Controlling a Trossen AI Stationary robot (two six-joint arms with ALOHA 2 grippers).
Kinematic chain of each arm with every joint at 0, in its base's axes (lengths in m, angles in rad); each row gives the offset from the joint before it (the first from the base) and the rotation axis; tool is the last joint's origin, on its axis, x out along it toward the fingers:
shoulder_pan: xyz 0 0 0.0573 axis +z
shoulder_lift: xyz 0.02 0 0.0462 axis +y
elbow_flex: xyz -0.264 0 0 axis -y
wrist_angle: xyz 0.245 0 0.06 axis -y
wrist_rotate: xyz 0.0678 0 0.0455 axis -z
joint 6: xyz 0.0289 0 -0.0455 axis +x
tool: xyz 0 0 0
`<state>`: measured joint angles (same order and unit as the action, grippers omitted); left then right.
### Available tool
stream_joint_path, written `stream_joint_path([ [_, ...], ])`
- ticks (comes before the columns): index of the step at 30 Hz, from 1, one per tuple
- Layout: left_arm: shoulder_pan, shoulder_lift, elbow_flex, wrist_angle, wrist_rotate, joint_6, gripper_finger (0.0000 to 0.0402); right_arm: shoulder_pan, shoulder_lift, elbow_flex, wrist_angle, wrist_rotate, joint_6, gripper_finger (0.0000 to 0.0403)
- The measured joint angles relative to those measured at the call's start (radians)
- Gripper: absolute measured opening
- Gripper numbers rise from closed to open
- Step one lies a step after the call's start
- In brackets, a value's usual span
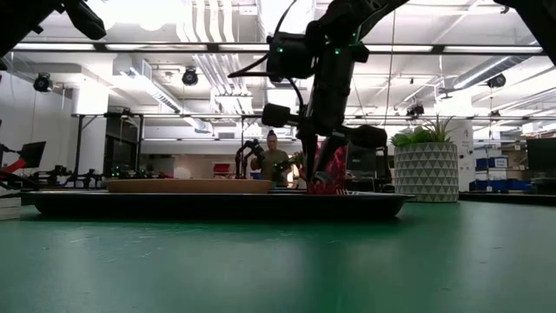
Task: Pick and place plate/cup/fork/spoon on tray
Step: Put the blue spoon on the blue tray
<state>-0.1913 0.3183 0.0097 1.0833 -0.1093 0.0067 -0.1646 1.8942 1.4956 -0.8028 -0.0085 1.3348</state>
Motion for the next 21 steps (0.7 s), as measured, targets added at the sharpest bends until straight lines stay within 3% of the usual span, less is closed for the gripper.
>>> stream_joint_path([
  [9, 0.000, 0.000, 0.000, 0.001, 0.000, 0.000, 0.0000, 0.006, 0.037, -0.006, 0.018, 0.057, 0.013, 0.0009],
  [21, 0.000, -0.003, 0.001, 0.001, 0.000, 0.000, 0.0000, 0.010, 0.093, 0.008, 0.040, 0.044, -0.005, 0.0009],
])
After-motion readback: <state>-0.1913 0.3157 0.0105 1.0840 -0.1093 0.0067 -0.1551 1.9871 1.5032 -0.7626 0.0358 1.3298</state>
